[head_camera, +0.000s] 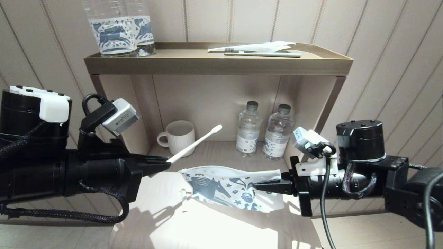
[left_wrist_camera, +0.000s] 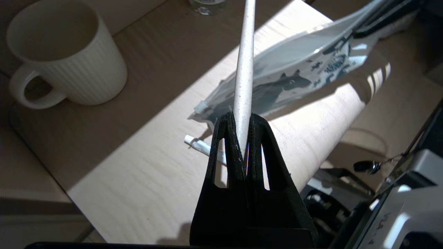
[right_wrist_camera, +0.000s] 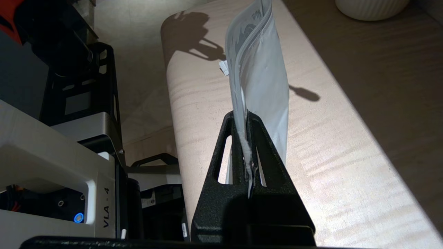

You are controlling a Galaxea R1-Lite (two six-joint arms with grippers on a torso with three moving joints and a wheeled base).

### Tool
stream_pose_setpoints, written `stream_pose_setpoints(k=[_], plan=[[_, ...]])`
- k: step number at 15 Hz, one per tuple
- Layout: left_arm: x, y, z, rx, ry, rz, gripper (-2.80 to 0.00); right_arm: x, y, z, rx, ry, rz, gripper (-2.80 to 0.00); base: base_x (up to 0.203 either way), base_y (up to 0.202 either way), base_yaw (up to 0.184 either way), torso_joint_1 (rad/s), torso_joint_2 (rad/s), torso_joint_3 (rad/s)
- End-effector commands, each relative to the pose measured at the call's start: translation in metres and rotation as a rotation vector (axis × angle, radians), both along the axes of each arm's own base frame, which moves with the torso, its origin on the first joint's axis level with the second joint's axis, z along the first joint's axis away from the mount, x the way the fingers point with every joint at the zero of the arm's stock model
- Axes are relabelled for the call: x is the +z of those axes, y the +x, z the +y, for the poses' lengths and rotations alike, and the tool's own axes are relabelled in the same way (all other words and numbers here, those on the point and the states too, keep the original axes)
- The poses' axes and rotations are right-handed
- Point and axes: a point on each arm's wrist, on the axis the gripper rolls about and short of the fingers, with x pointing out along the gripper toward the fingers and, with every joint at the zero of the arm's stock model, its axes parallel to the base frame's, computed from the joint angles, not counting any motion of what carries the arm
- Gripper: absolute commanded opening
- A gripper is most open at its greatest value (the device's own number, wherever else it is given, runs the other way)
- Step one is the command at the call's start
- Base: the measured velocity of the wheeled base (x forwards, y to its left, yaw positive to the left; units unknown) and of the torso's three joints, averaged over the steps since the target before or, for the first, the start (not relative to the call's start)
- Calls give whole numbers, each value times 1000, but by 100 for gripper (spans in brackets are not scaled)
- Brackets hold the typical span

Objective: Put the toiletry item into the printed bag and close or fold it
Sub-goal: Place the toothbrush in the storage bag

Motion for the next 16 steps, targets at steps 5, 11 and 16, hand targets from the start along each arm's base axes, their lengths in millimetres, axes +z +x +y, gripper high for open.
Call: stream_pose_setpoints(k=[5, 11, 16], plan=[[-3, -2, 1, -168, 192, -102, -280, -7, 2, -1, 2, -6, 21, -280, 0, 0, 0, 0, 0, 0], [23, 2, 11, -216, 324, -125, -280, -14, 1, -1, 7, -16, 33, -280, 0, 0, 0, 0, 0, 0], [8, 15, 1, -252, 369, -80, -280, -15, 1, -1, 8, -18, 37, -280, 0, 0, 0, 0, 0, 0]])
